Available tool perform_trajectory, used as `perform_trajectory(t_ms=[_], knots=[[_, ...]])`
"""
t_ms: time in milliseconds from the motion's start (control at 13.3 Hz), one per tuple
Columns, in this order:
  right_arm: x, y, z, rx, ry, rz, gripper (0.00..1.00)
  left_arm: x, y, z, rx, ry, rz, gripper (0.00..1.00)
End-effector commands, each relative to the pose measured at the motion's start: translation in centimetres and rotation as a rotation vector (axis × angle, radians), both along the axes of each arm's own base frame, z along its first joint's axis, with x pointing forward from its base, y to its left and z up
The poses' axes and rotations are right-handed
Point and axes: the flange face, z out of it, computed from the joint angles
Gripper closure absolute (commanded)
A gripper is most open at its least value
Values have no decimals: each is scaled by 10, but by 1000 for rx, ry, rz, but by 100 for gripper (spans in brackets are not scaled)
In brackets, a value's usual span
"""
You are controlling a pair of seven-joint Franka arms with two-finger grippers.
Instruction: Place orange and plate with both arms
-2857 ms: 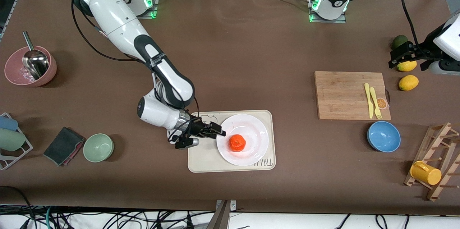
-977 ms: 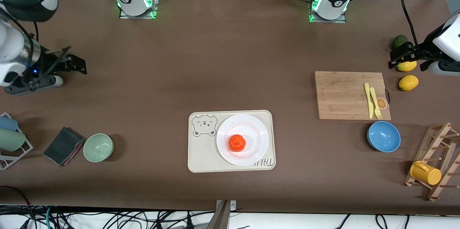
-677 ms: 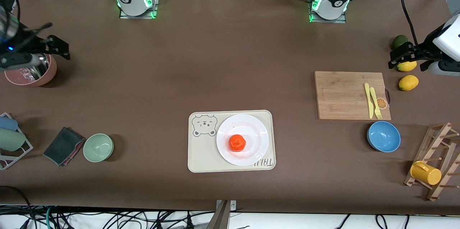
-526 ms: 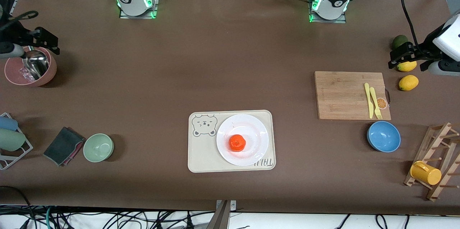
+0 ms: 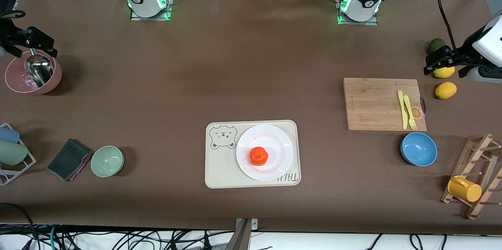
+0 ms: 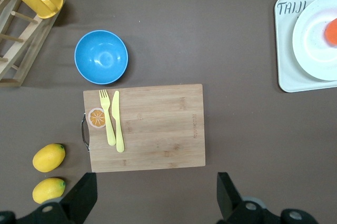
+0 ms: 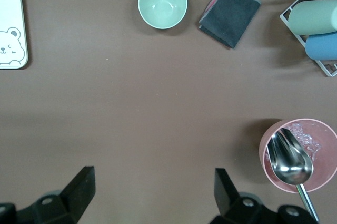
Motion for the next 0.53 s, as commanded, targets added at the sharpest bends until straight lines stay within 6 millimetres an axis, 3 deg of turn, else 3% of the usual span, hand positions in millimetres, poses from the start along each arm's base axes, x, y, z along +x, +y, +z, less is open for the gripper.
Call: perform_trajectory(t_ms=[0, 451], knots=[[-5, 0, 16, 17, -20, -17, 0, 2, 0, 5, -18, -6, -15, 0], [-1, -4, 13, 28, -16, -23, 0, 2, 0, 5, -18, -6, -15, 0]])
